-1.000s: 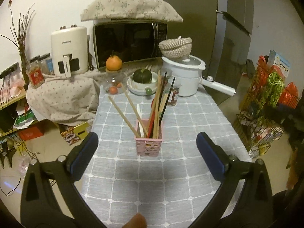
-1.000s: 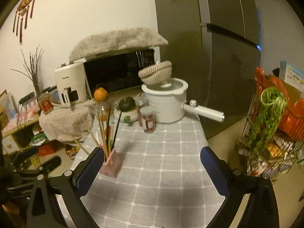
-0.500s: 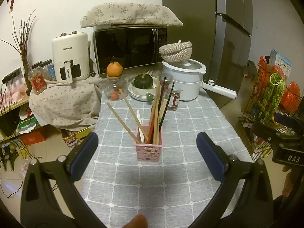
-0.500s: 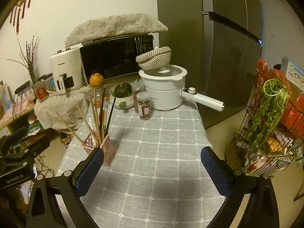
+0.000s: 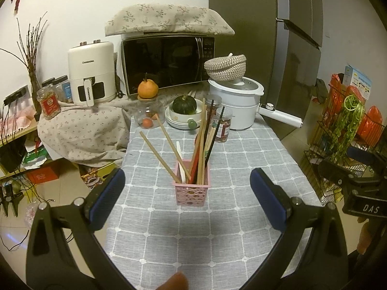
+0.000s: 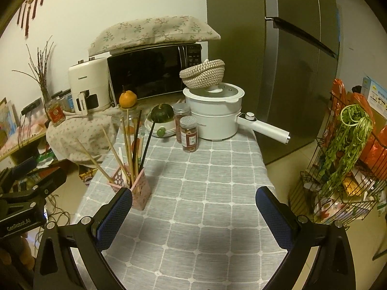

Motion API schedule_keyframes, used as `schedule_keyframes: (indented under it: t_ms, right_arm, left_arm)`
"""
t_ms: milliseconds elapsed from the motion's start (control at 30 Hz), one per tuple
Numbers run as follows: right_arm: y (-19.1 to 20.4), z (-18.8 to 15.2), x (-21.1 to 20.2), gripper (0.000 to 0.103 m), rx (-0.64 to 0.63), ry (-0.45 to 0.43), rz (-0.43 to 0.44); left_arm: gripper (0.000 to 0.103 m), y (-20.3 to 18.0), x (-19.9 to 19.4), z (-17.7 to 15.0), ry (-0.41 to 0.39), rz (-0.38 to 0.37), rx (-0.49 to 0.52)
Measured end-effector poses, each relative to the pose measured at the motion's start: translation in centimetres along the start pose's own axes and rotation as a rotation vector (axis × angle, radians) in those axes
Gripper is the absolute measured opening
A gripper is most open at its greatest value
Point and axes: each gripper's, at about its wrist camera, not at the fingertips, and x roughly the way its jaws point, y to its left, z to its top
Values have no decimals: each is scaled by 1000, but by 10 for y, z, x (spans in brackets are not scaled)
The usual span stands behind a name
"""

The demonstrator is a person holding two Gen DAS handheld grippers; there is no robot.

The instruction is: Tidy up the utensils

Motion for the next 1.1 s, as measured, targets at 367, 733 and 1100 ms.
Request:
schedule_keyframes:
  t_ms: [367,733,1100]
  right_arm:
    - [-2,-1,0,103,7,7,-2]
    - [0,-3,2,103,5,12,-1]
    - [3,-5,8,103,0,32,6]
  left_arm:
    - [103,0,0,1,3,1,-2]
    - [103,0,0,1,2,0,-1]
    - [103,-1,4,-3,9,7,0]
